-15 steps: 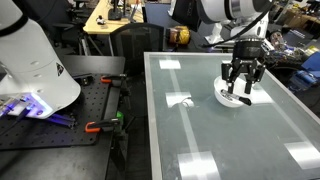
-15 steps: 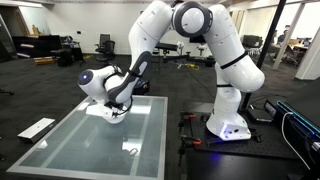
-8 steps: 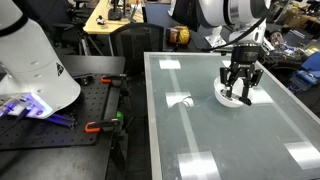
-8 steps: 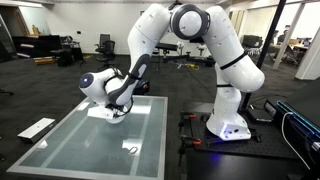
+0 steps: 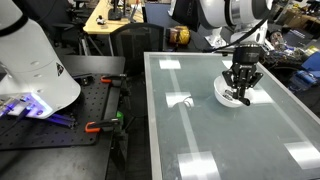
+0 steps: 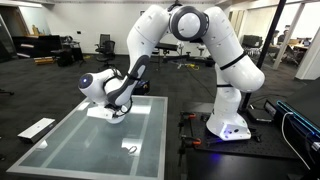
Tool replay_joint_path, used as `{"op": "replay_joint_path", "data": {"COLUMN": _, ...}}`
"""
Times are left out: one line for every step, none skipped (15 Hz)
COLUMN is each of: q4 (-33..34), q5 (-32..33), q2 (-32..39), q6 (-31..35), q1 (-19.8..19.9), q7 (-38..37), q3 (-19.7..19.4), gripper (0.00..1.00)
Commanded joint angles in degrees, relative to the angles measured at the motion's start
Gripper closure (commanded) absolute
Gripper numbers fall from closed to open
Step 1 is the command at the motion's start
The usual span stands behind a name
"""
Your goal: Take the pen out of the bowl and put it on the table
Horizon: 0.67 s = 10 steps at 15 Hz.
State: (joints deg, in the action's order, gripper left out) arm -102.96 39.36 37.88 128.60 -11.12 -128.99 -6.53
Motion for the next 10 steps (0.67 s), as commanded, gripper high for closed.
{"op": "replay_joint_path", "data": {"q4": 1.04, "q5": 0.01, "q2": 0.1, "q6": -1.16, "q1": -1.1, "q7": -1.2, "q3": -1.13, "gripper": 0.95}}
{"op": "replay_joint_path", "data": {"q4": 1.02, "q5": 0.01, "q2": 0.05, "q6": -1.17, "q1": -1.11, "q7": -1.23, "q3": -1.16, "gripper": 0.95}}
{"op": "replay_joint_path", "data": {"q4": 0.89, "q5": 0.04, "q2": -0.15, "q6": -1.2, "q1": -1.16, "q7": -1.21, "q3": -1.16, "gripper": 0.95}}
{"op": "replay_joint_path", "data": {"q4": 0.62, "q5": 0.14, "q2": -0.53, "q6": -1.35, "q1": -1.3, "q7": -1.34, "q3": -1.2, "gripper": 0.95}}
{"op": "replay_joint_path", "data": {"q4": 0.17, "q5": 0.03, "q2": -1.15, "q6": -1.57, "q1": -1.37, "q7": -1.26, "q3": -1.11, "gripper": 0.95}}
{"op": "replay_joint_path", "data": {"q4": -0.26, "q5": -0.04, "q2": -1.73, "q6": -1.74, "q1": -1.45, "q7": -1.25, "q3": -1.06, "gripper": 0.95}}
{"op": "replay_joint_path", "data": {"q4": -0.84, "q5": 0.38, "q2": -2.42, "q6": -1.74, "q1": -1.76, "q7": -1.79, "q3": -1.27, "gripper": 0.95}}
{"op": "replay_joint_path", "data": {"q4": -1.36, "q5": 0.72, "q2": -3.16, "q6": -1.98, "q1": -2.13, "q7": -2.31, "q3": -1.47, "gripper": 0.95}}
{"op": "replay_joint_path", "data": {"q4": -1.91, "q5": 1.14, "q2": -4.03, "q6": -2.28, "q1": -2.53, "q7": -2.75, "q3": -1.66, "gripper": 0.95}}
{"op": "replay_joint_path", "data": {"q4": -2.27, "q5": 1.6, "q2": -4.79, "q6": -2.76, "q1": -2.98, "q7": -3.42, "q3": -1.93, "gripper": 0.95}}
